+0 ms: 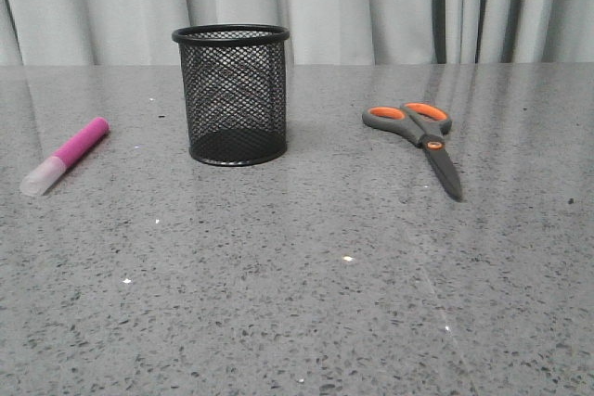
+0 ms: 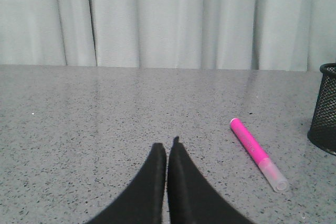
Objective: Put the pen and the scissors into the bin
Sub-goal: 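Move the left gripper toward the pink highlighter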
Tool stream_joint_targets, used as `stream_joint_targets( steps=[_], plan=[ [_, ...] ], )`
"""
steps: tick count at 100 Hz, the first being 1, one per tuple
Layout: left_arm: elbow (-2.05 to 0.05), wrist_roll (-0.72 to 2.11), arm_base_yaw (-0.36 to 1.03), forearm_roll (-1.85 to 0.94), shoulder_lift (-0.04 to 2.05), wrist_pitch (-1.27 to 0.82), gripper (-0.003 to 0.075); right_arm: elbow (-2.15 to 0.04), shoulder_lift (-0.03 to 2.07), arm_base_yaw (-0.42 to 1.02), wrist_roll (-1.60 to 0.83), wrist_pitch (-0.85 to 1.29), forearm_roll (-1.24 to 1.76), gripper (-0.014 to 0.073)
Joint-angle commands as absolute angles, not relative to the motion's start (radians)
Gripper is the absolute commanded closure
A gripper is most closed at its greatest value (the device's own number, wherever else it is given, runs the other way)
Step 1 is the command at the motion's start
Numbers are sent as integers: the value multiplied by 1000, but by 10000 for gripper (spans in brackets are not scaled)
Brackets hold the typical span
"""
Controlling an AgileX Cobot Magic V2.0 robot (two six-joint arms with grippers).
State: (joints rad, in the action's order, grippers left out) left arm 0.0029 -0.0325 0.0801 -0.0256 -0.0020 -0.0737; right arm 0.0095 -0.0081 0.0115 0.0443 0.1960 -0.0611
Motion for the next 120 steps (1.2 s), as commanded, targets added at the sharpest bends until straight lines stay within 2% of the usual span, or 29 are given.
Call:
stream_joint_targets(
  steps=[1, 78, 89, 105, 120],
  plan=[
    [25, -38, 79, -30, -30, 7, 741, 27, -29, 11, 37, 123, -74, 668],
    [25, -38, 79, -30, -30, 7, 741, 27, -29, 11, 37, 123, -74, 668],
    [25, -38, 79, -30, -30, 7, 741, 27, -29, 11, 37, 43, -72, 668],
    [25, -38, 79, -30, -30, 7, 741, 27, -29, 11, 91, -119, 109, 668],
    [25, -54, 81, -102, -30, 39, 742, 27, -29, 11, 113, -138, 289, 668]
  ],
)
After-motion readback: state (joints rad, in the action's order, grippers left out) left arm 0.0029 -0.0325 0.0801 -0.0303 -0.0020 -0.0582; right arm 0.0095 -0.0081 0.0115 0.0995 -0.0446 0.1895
